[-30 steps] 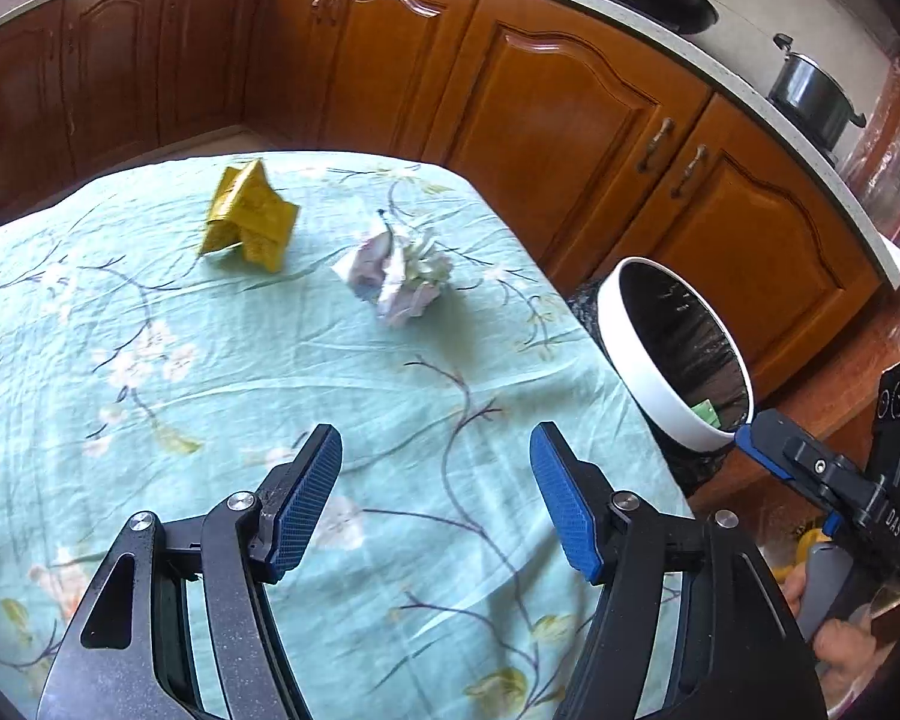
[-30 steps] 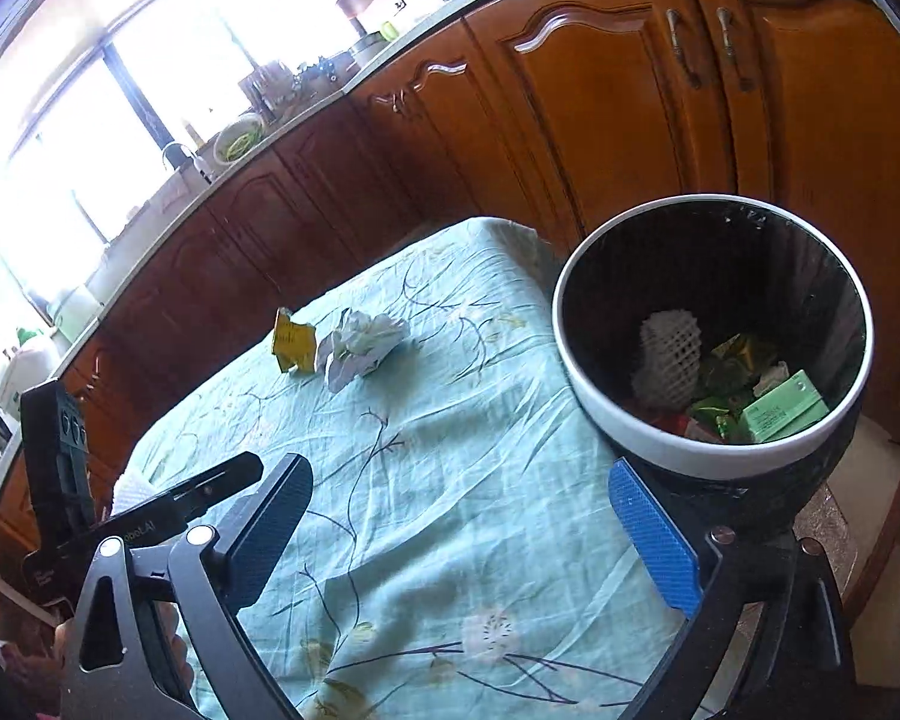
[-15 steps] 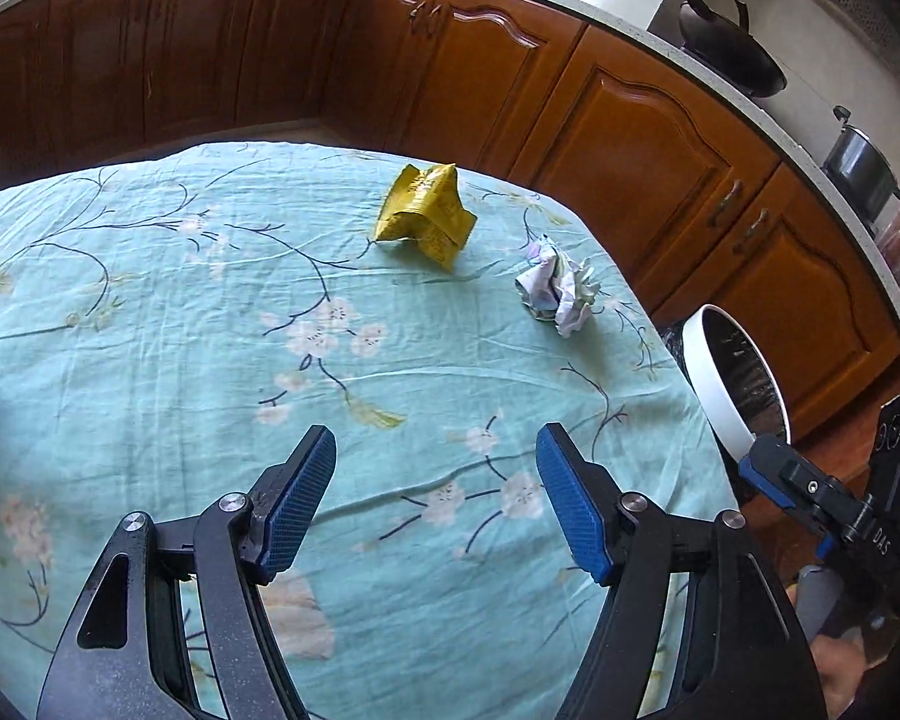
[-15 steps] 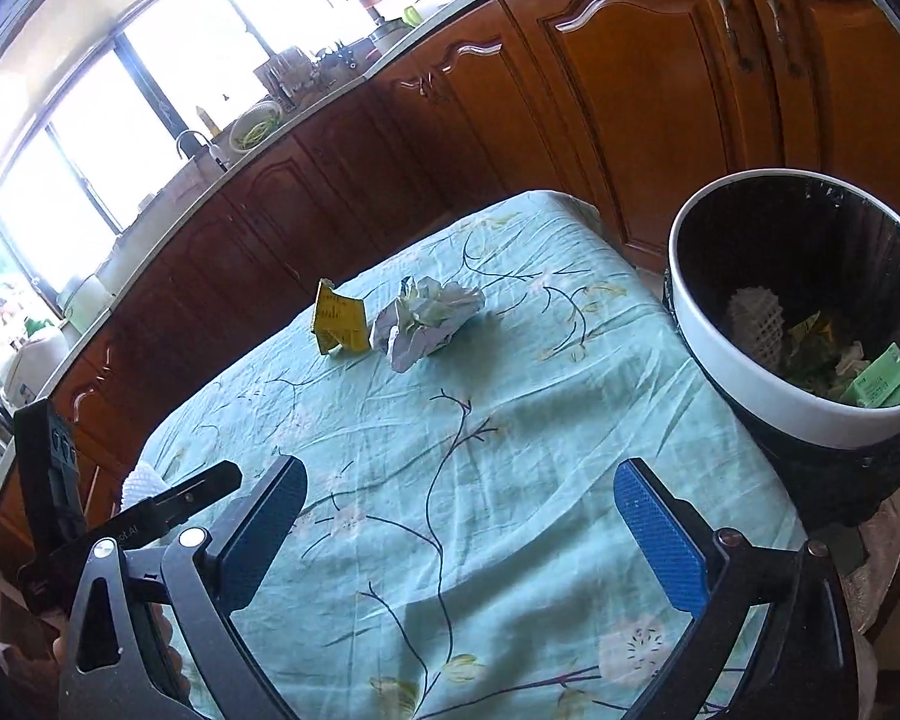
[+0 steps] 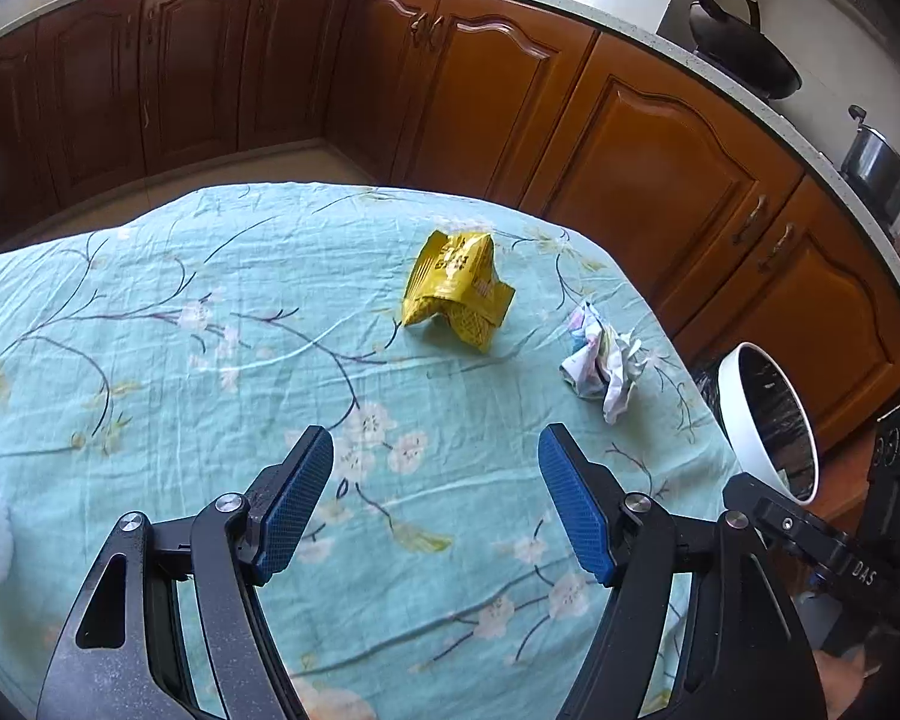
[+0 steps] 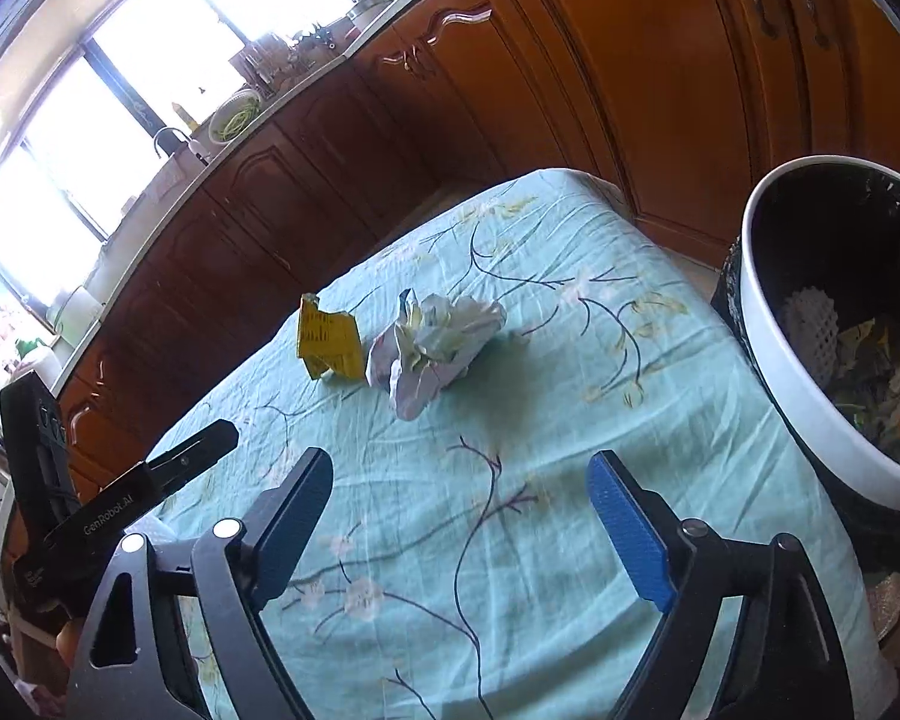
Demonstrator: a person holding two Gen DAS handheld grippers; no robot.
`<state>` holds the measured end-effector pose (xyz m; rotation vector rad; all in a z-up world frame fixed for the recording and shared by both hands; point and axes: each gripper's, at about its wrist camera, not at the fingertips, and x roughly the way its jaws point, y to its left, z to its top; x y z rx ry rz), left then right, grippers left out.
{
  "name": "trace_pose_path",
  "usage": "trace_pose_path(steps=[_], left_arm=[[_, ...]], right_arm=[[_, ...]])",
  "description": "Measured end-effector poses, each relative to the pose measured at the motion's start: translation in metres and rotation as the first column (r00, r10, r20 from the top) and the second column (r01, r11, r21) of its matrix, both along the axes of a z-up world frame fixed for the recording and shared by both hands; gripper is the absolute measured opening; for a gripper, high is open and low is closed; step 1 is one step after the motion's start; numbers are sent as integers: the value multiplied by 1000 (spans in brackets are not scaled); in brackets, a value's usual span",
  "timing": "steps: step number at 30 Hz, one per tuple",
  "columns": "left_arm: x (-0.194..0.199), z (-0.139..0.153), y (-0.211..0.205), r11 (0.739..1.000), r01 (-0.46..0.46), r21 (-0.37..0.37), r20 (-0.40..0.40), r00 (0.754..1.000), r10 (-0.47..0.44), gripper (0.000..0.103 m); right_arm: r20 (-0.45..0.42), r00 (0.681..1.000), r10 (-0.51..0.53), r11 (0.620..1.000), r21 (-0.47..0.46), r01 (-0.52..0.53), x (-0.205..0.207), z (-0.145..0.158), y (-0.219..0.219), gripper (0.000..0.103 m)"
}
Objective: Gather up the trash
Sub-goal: 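Move both open tools back over the yellow bag and crumpled paper, then grasp the yellow snack bag with the left tool while the right tool grasps crumpled paper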
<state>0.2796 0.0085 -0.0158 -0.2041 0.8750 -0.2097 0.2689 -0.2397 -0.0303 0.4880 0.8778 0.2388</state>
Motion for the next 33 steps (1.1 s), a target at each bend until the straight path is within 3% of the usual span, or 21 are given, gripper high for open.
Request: trace_pose_path(steps=[14,17,18,19,21,22,24,27,33], left_arm=[[84,1,-23,998,28,61,27,999,-30,72],[98,-2,-32,994,49,94,34,998,-52,70],[101,-5,-34,993,55,109,32,998,-59,68],[105,-8,-37,990,64,124,24,997,-68,59],[111,-18,-41,986,85,141,-8,996,-84,40],[111,-23,-42,985,95,141,-22,995,-93,30],[106,-26,-43,983,94,158,-7,995,-95,29],[96,-25,-42,985,101,139,-10,995,-101,22],[57,-11,-36,991,103,81,9,995,-104,19]], right_arm=[[-101,995,-8,993,116,20,70,-29,2,83],[-85,996,-15,993,113,24,74,-30,3,81],[-84,996,-16,994,108,25,75,-30,2,74],[-82,996,-16,994,111,25,75,-30,2,69],[-84,996,-1,992,124,11,74,-31,1,43],[-87,996,14,991,133,-2,73,-31,2,38],[-77,997,28,992,123,-18,69,-29,4,15],[-49,998,36,995,96,-31,57,-22,6,8],[-8,999,43,996,77,-43,26,-11,-2,5]])
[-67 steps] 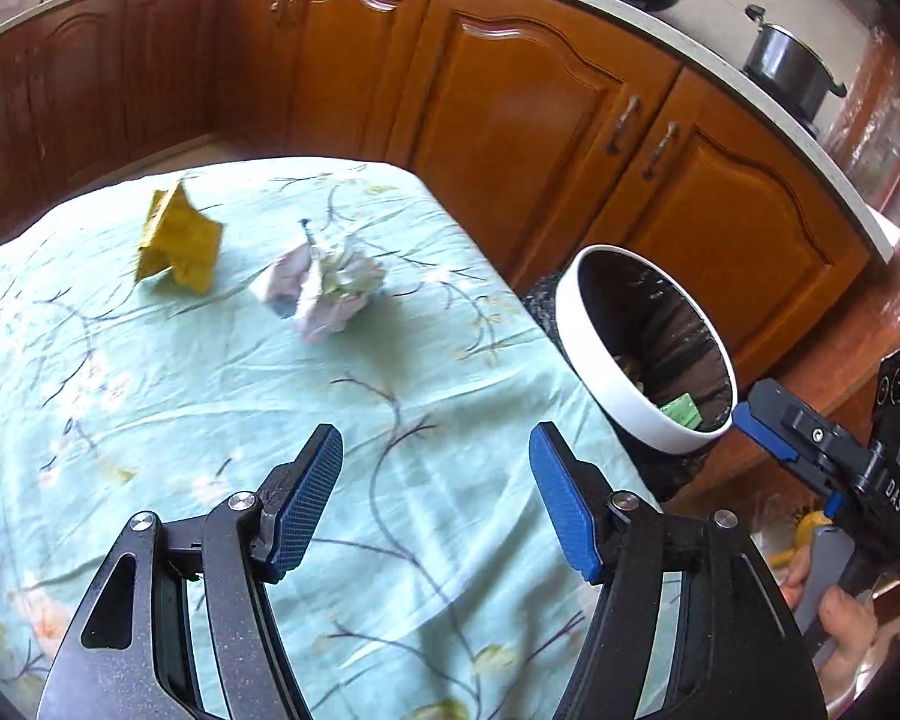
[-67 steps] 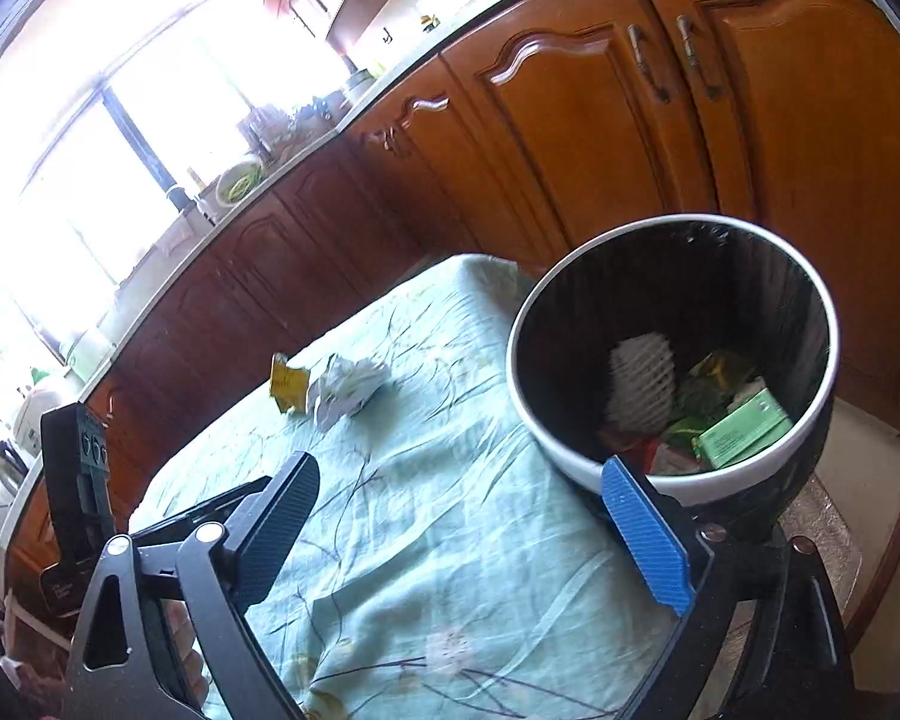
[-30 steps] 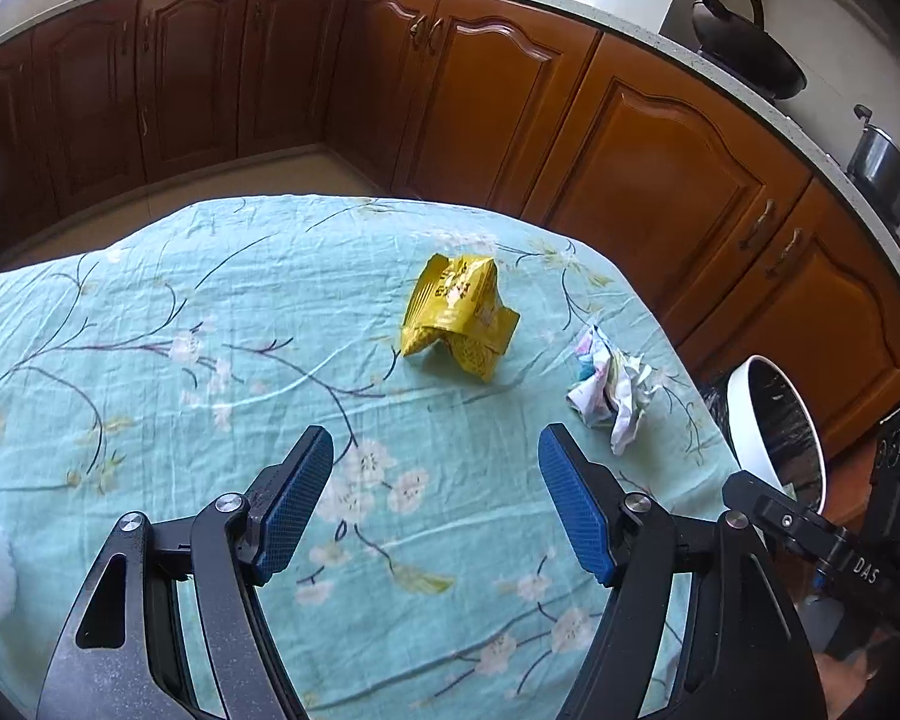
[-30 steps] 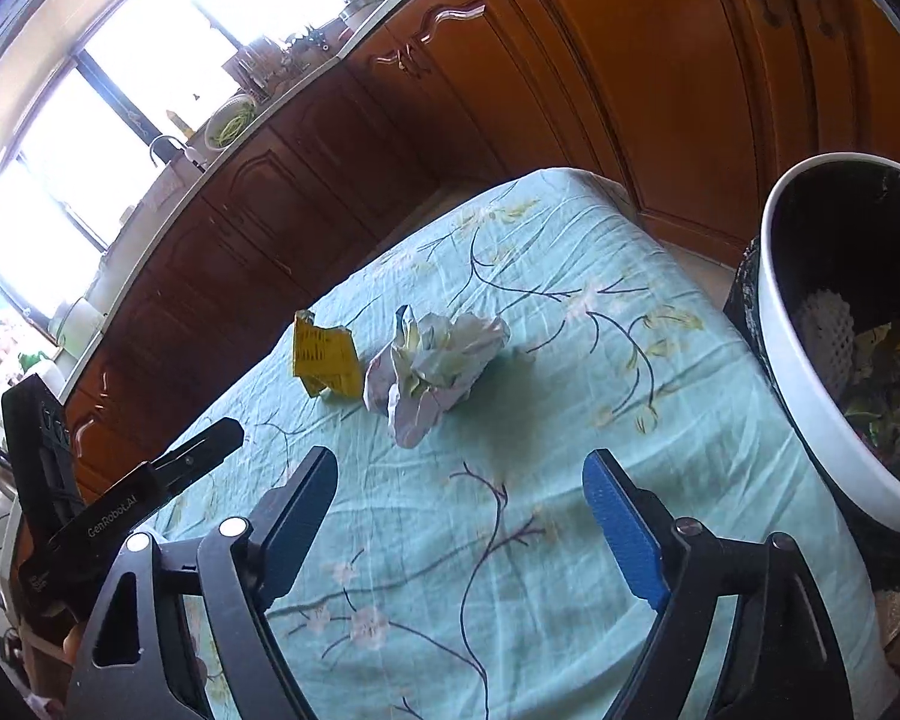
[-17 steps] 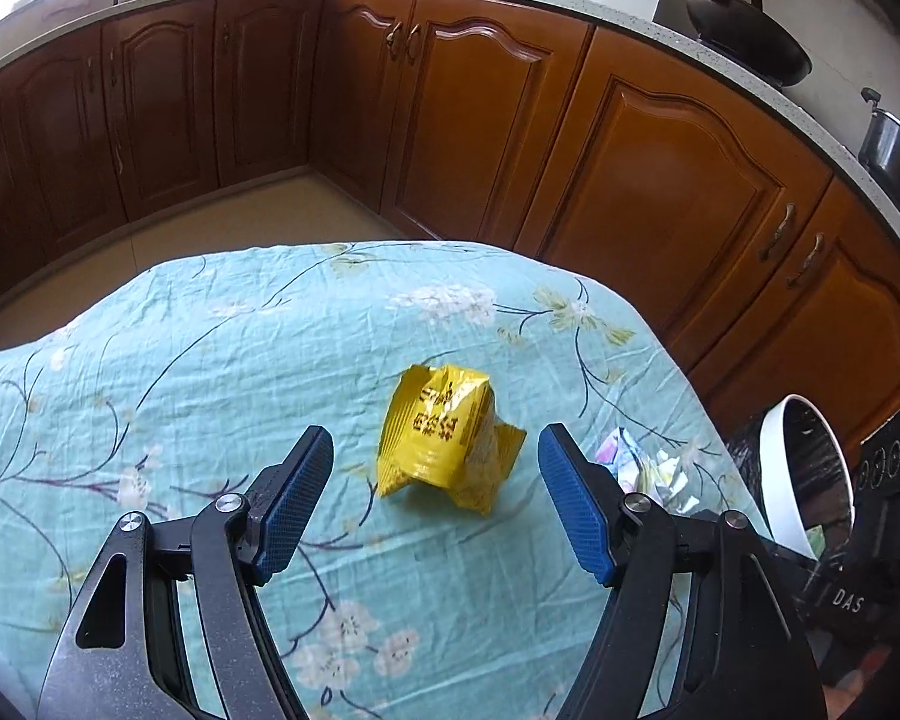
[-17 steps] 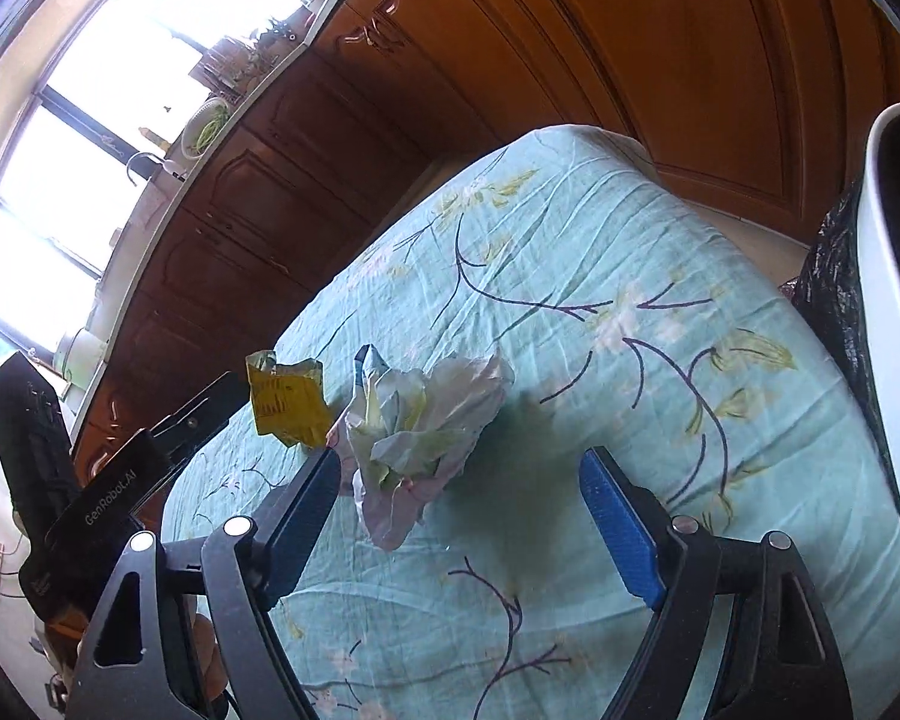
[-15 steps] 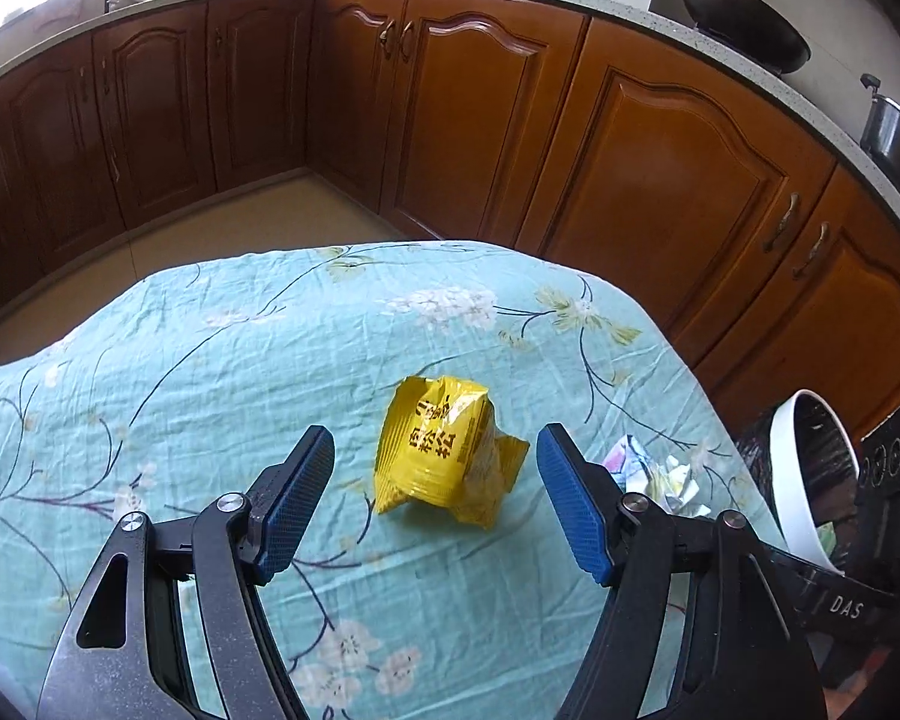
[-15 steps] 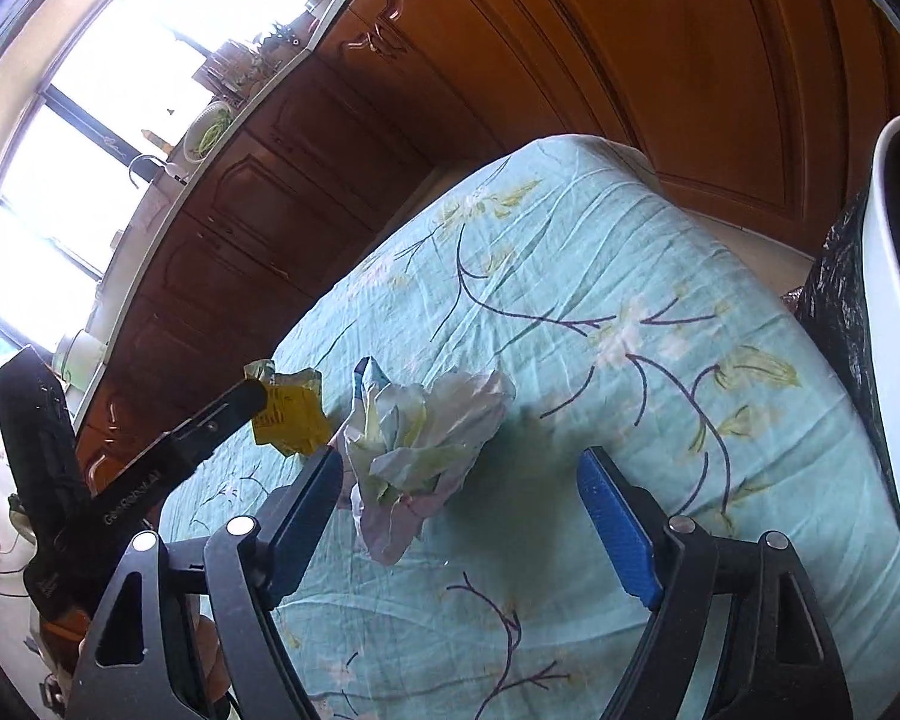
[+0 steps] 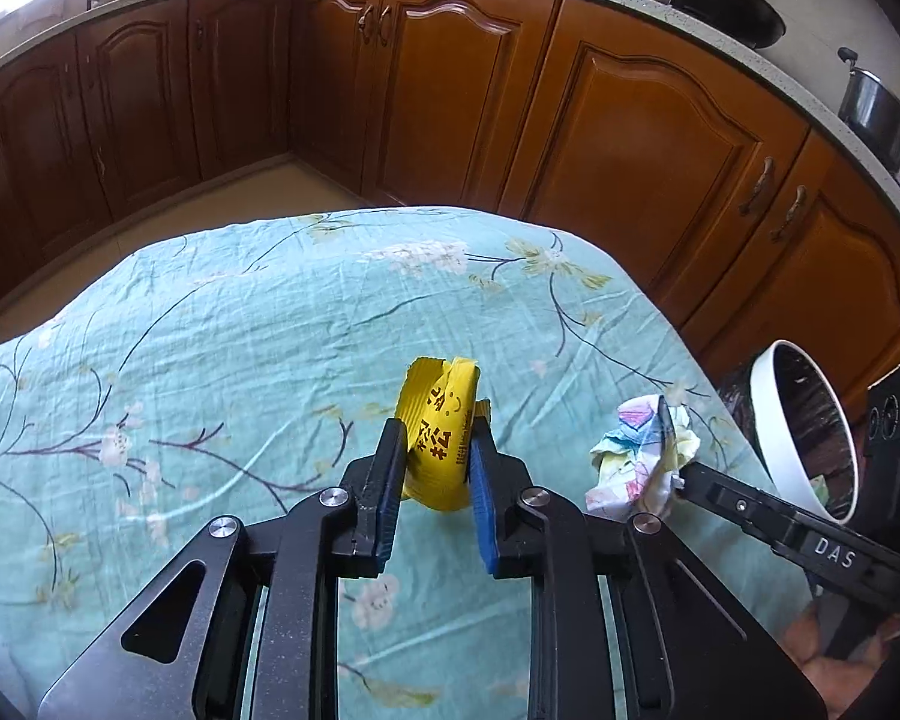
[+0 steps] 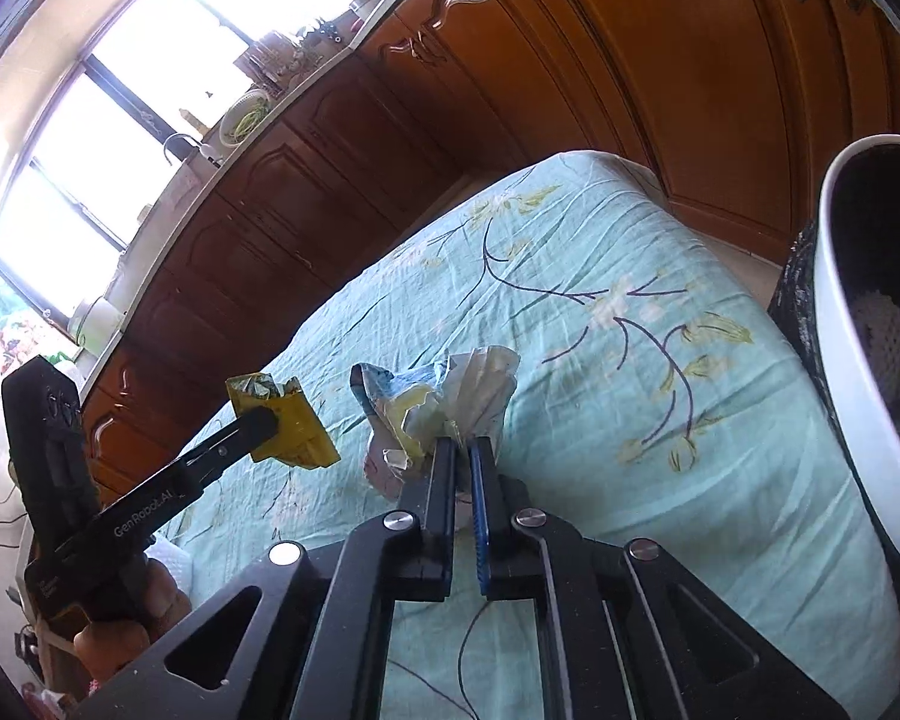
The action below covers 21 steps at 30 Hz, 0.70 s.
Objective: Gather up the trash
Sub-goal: 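Grasp the yellow snack bag with the left tool while the right tool grasps crumpled paper, then carry the yellow bag and paper over the trash bin and open both tools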
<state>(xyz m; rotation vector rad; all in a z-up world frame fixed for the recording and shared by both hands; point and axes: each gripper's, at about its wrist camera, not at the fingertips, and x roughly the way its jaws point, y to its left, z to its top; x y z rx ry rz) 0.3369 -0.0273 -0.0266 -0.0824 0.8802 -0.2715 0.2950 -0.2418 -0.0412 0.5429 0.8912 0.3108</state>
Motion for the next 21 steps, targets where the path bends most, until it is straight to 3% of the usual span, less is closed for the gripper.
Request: trace_pose_path(steps=[12,21], left_arm=[[-86,14,-16,992,53,-117,10,999,-52,18],[-115,21,-64,986,141,-92,31,990,-138,18]], right_arm=[[68,997,-32,999,13,31,-71,17,-38,4],[96,990,-103,994,-15,105,-114,22,-71,4]])
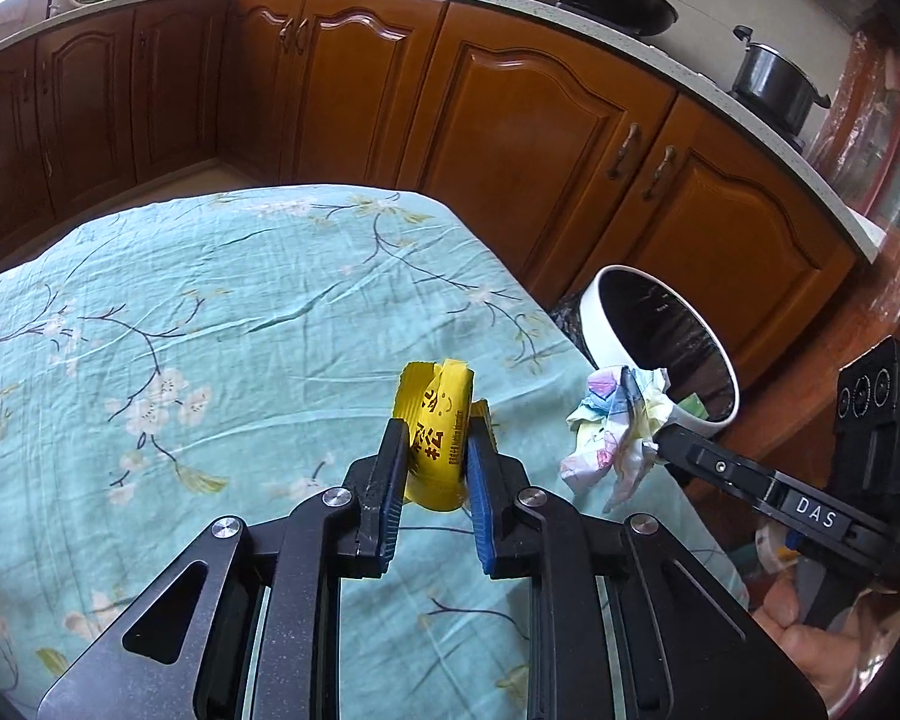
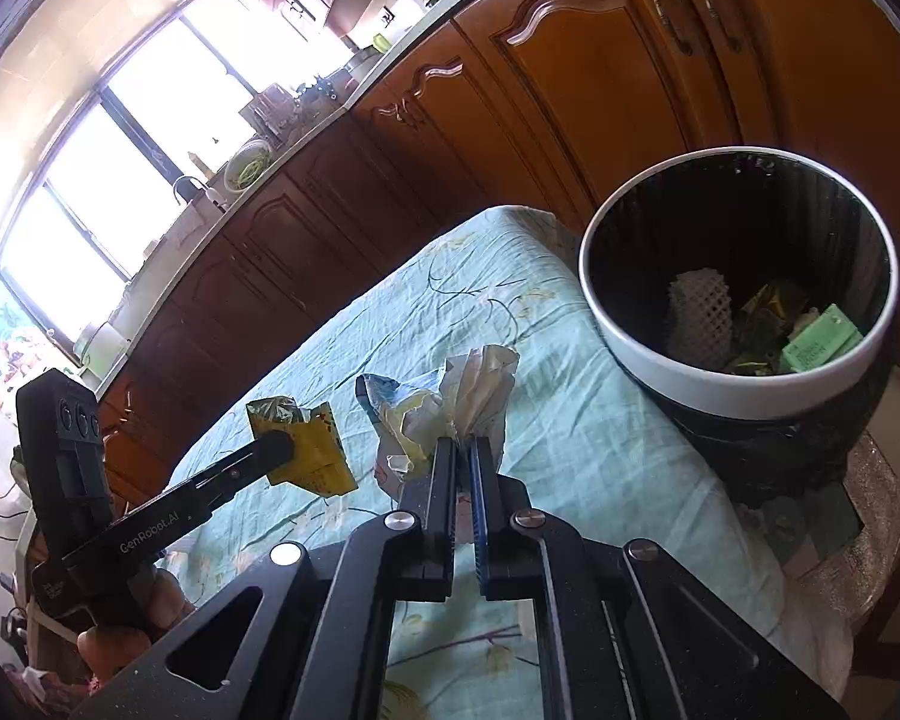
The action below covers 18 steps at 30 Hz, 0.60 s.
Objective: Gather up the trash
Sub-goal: 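Carry the yellow bag and paper over the trash bin and open both tools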
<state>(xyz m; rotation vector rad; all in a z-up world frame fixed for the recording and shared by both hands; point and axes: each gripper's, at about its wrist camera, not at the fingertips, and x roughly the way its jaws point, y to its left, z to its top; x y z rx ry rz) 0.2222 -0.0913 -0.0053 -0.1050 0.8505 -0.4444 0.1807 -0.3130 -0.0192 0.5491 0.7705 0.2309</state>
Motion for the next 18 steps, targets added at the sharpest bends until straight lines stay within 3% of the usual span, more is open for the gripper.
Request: trace_pose_path(steps=[18], left_arm=[[-26,10,-75,991,128,44,21,991,-129,18]], right_arm=[[29,993,-116,993,4,115,-43,1,-57,4]])
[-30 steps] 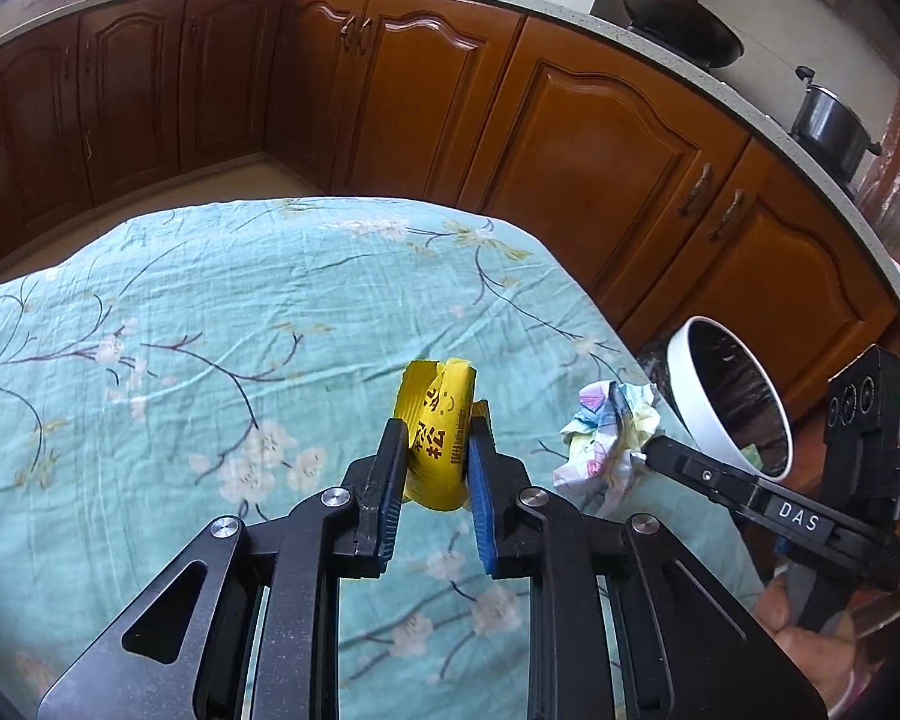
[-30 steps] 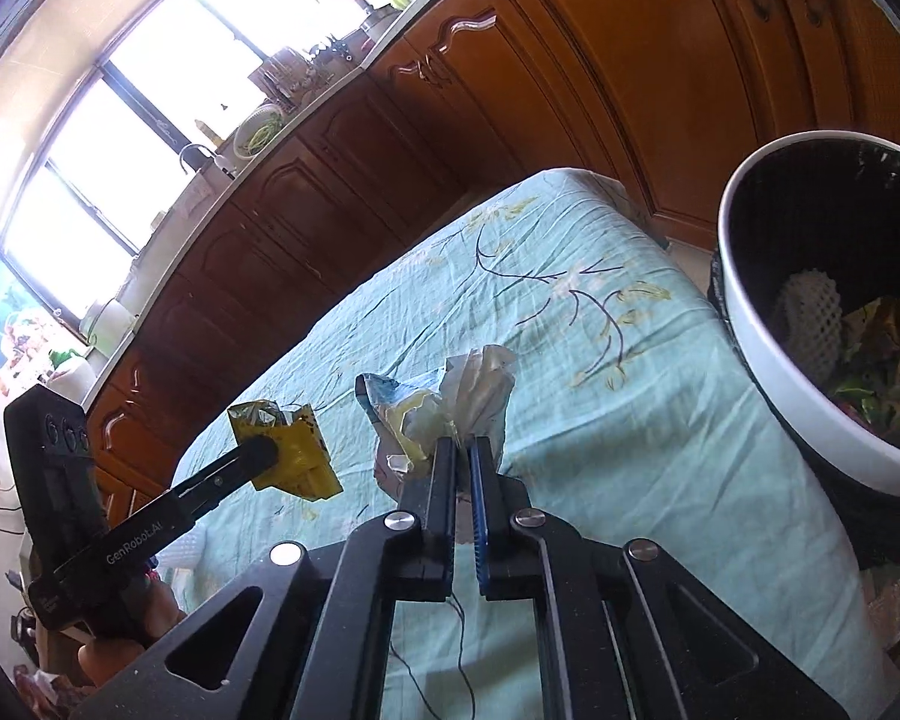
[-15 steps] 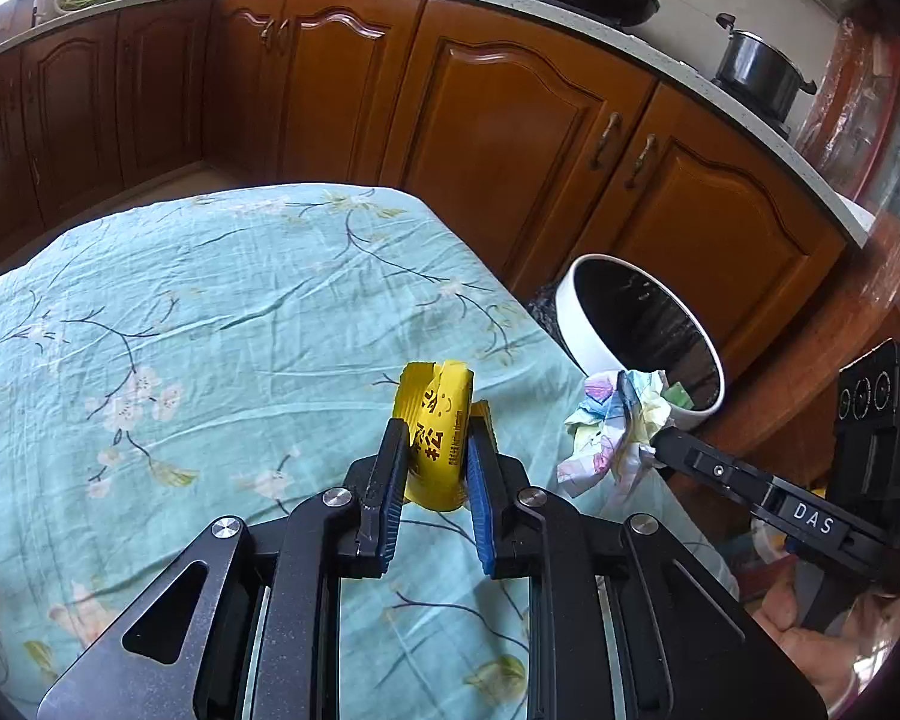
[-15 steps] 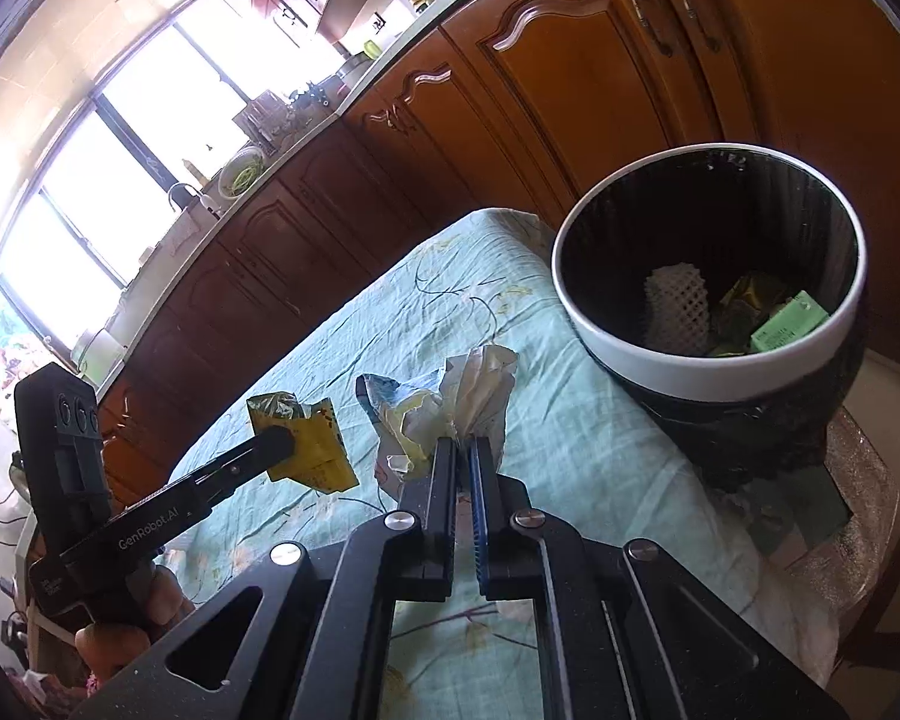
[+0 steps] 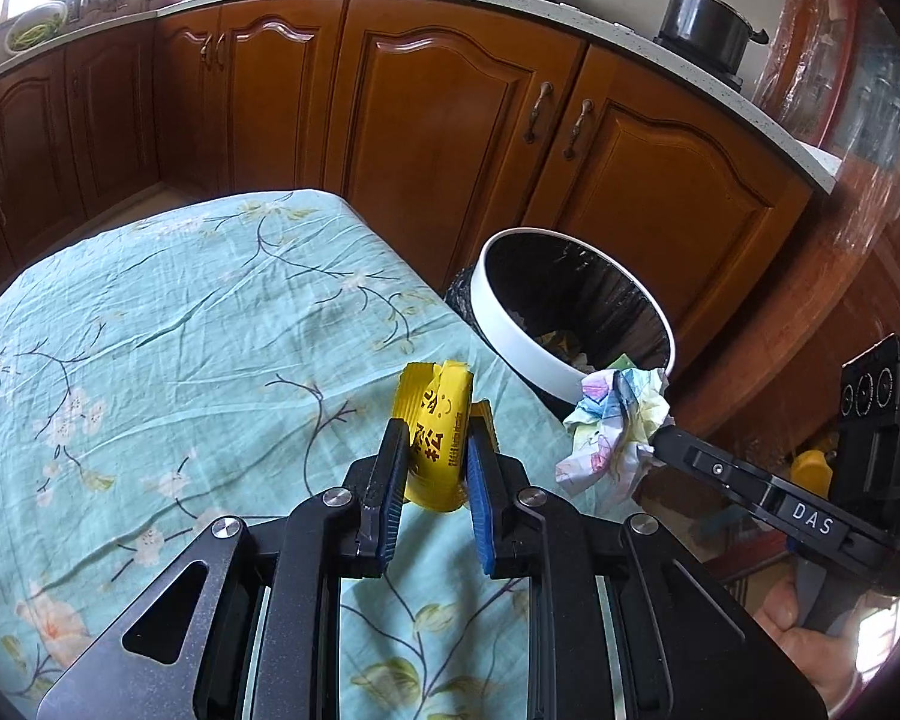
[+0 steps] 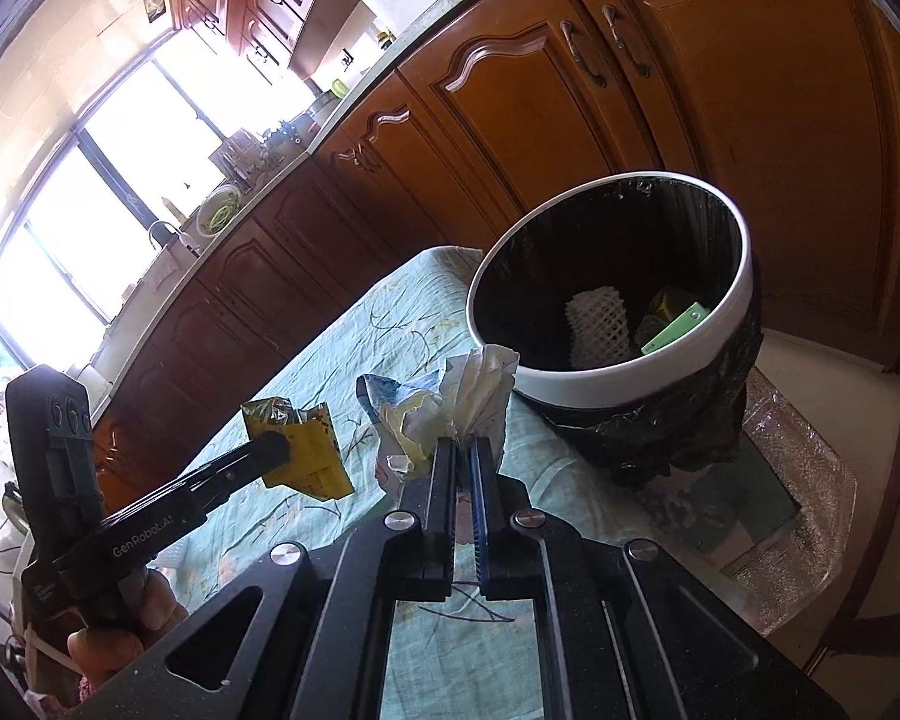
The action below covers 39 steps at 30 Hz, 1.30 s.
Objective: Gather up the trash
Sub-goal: 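Carry the yellow bag and paper over the trash bin and open both tools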
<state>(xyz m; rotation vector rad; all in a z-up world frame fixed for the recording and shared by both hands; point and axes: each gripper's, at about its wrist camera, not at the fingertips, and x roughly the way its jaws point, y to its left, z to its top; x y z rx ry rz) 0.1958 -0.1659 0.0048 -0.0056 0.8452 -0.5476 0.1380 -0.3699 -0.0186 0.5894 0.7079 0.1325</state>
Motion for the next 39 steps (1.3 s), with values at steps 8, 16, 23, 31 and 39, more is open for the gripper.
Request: trace_pose_path(steps=[8,16,23,31,39], left_arm=[[-4,7,-25,999,37,19,20,999,-37,18],[1,11,-45,998,59,34,32,998,-60,18],[13,15,-65,996,75,41,34,996,-76,18],[28,23,-99,991,107,75,60,992,-111,18],[46,17,-127,988,119,102,53,991,-125,18]], right_arm=[[22,999,-38,999,-15,39,-3,7,-20,4],[41,996,-83,996,-42,85,1,17,-45,4],[35,993,-114,990,-85,116,12,19,-64,4],[30,991,-132,985,-111,135,26,20,-77,5],[14,991,-135,981,-139,136,37,18,-84,5]])
